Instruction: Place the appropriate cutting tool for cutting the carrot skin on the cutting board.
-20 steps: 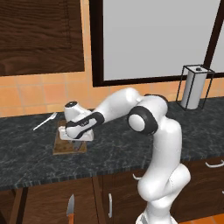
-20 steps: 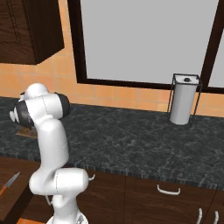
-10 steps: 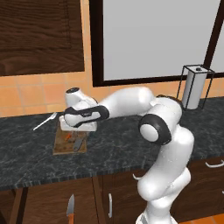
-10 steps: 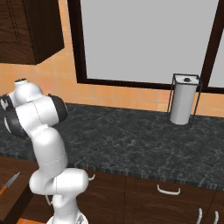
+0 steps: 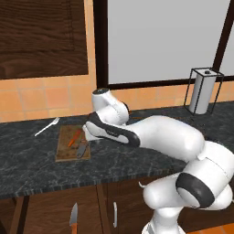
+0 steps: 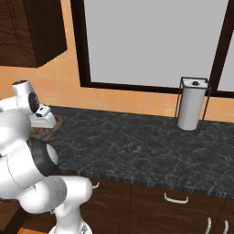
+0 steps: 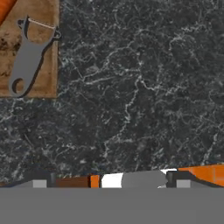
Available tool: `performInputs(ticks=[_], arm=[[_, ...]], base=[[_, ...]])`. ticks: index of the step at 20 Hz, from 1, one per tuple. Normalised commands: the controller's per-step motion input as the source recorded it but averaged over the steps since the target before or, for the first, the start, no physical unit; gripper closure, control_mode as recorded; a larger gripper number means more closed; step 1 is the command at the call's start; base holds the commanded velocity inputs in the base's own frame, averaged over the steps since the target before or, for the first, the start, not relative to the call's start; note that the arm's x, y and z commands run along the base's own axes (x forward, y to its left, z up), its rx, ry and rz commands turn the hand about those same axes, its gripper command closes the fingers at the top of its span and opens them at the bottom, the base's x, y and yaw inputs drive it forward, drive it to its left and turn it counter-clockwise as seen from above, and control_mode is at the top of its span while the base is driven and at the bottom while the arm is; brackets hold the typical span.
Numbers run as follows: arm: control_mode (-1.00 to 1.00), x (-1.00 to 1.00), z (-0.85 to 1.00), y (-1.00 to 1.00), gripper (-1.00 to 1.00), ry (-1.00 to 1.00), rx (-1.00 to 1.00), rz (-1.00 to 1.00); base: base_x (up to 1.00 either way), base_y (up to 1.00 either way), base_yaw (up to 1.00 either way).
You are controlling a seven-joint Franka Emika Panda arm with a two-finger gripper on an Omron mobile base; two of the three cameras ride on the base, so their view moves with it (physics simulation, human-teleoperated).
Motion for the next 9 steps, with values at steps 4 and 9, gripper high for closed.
performInputs(ticks=[4,9], arm=[[-1.00,-1.00,0.64,-1.00,-1.00,-0.20,0.00,0.24],[-1.00,-1.00,0.73,-1.00,-1.00,-0.18,0.01,0.12]], base=[[0.00,0.00,0.00],[0.00,0.00,0.00]])
